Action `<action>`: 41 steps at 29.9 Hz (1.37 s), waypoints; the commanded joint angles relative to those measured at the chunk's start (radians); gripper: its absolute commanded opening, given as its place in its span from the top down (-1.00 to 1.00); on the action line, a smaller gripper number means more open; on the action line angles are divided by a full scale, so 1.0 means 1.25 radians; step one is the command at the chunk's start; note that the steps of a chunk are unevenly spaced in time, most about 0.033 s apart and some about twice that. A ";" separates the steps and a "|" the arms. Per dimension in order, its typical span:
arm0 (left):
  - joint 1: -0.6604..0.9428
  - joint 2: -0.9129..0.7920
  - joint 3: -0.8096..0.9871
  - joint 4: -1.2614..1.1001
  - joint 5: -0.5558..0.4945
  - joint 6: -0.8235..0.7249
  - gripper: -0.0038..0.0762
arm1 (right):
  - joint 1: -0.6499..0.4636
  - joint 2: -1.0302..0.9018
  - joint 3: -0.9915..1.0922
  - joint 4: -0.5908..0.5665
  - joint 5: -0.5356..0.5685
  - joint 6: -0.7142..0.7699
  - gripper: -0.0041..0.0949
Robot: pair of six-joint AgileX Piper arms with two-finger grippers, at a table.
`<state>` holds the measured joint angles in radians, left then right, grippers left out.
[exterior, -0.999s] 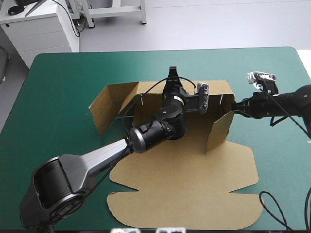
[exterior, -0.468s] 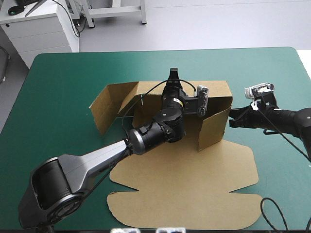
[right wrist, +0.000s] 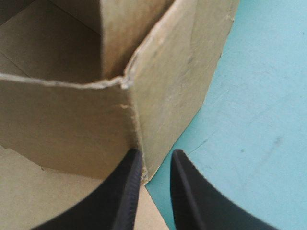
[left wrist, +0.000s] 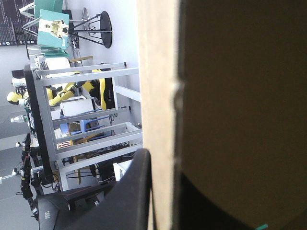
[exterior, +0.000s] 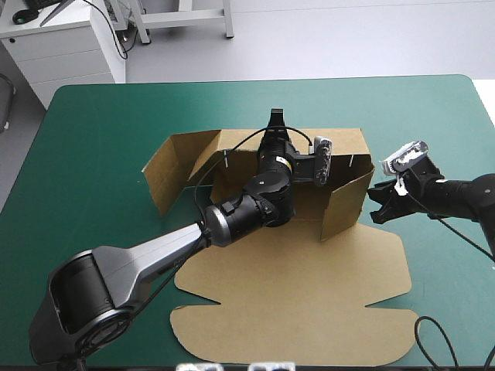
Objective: Fold the box
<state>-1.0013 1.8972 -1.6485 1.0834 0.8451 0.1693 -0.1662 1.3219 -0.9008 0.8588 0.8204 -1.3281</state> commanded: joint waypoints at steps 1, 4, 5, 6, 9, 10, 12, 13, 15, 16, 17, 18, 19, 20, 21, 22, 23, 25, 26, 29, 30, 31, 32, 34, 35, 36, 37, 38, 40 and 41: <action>-0.009 -0.031 -0.010 -0.024 -0.006 -0.003 0.92 | -0.001 -0.025 -0.017 0.036 -0.003 -0.053 0.21; -0.009 -0.031 -0.010 -0.024 -0.006 -0.003 0.92 | -0.001 -0.025 -0.017 0.041 0.015 -0.055 0.06; -0.009 -0.031 -0.010 -0.024 -0.006 -0.003 0.92 | -0.001 -0.025 -0.017 0.048 0.018 -0.055 0.03; -0.009 -0.031 -0.010 -0.024 -0.006 -0.003 0.92 | -0.001 -0.025 -0.017 0.059 0.020 -0.055 0.03; -0.009 -0.031 -0.010 -0.024 -0.006 -0.003 0.92 | -0.001 -0.023 -0.017 0.108 0.002 -0.074 0.03; -0.009 -0.031 -0.010 -0.024 -0.006 -0.003 0.92 | -0.001 -0.019 -0.017 0.123 -0.003 -0.083 0.03; -0.009 -0.031 -0.010 -0.024 -0.006 -0.003 0.92 | -0.001 -0.007 -0.017 0.169 -0.003 -0.095 0.03; -0.009 -0.031 -0.010 -0.024 -0.006 -0.003 0.92 | -0.001 0.000 -0.017 0.188 -0.002 -0.097 0.03; -0.009 -0.031 -0.010 -0.024 -0.006 -0.003 0.92 | -0.001 0.023 -0.017 0.231 0.008 -0.097 0.03; -0.009 -0.031 -0.010 -0.024 -0.006 -0.003 0.92 | -0.001 0.032 -0.017 0.248 0.012 -0.097 0.03; -0.009 -0.031 -0.010 -0.024 -0.007 -0.003 0.92 | -0.001 0.042 -0.017 0.263 0.016 -0.099 0.03; -0.009 -0.031 -0.010 -0.022 -0.007 -0.003 0.92 | -0.001 0.052 -0.017 0.283 0.028 -0.109 0.03; -0.009 -0.031 -0.010 -0.022 -0.009 -0.003 0.92 | -0.001 0.060 -0.017 0.295 0.037 -0.121 0.03; -0.009 -0.031 -0.010 -0.021 -0.012 -0.003 0.92 | -0.001 0.066 -0.017 0.313 0.051 -0.134 0.03; -0.009 -0.031 -0.010 -0.021 -0.012 -0.003 0.92 | -0.001 0.071 -0.017 0.332 0.062 -0.146 0.03; -0.009 -0.031 -0.010 -0.021 -0.014 -0.003 0.92 | -0.001 0.072 -0.017 0.345 0.067 -0.161 0.03; -0.009 -0.031 -0.010 -0.021 -0.014 -0.003 0.92 | -0.001 0.074 -0.017 0.358 0.066 -0.174 0.03; -0.009 -0.031 -0.010 -0.021 -0.014 -0.003 0.92 | -0.001 0.074 -0.017 0.382 0.047 -0.186 0.04; -0.009 -0.031 -0.010 -0.021 -0.014 -0.003 0.92 | -0.001 0.074 -0.017 0.392 0.032 -0.198 0.07; -0.009 -0.031 -0.010 -0.021 -0.017 -0.003 0.92 | -0.001 0.074 -0.017 0.406 -0.014 -0.213 0.36; -0.009 -0.031 -0.010 -0.021 -0.020 -0.003 0.92 | 0.000 0.074 -0.017 0.406 -0.024 -0.211 0.52; -0.009 -0.031 -0.010 -0.021 -0.025 -0.003 0.92 | 0.002 0.074 -0.017 0.406 -0.032 -0.204 0.67; -0.009 -0.031 -0.010 -0.021 -0.029 -0.005 0.92 | 0.006 0.074 -0.017 0.406 -0.039 -0.200 0.87; -0.009 -0.031 -0.010 -0.021 -0.032 -0.005 0.92 | 0.012 0.074 -0.017 0.406 -0.045 -0.202 0.92; -0.009 -0.031 -0.010 -0.021 -0.032 -0.005 0.92 | 0.016 0.074 -0.017 0.402 -0.047 -0.202 0.92; -0.009 -0.031 -0.010 -0.021 -0.028 -0.005 0.92 | 0.020 0.074 -0.017 0.398 -0.047 -0.204 0.92; -0.009 -0.031 -0.010 -0.023 -0.024 -0.005 0.92 | 0.024 0.074 -0.017 0.391 -0.049 -0.204 0.92; -0.009 -0.031 -0.010 -0.023 -0.021 -0.008 0.92 | 0.028 0.074 -0.017 0.389 -0.050 -0.204 0.92; -0.009 -0.031 -0.010 -0.021 -0.014 -0.024 0.92 | 0.032 0.074 -0.017 0.383 -0.056 -0.204 0.92; -0.009 -0.031 -0.010 -0.021 -0.012 -0.025 0.92 | 0.032 0.074 -0.017 0.383 -0.056 -0.204 0.92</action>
<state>-1.0013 1.8993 -1.6485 1.0911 0.8347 0.1568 -0.1350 1.4420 -0.8962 1.3099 0.7234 -1.5774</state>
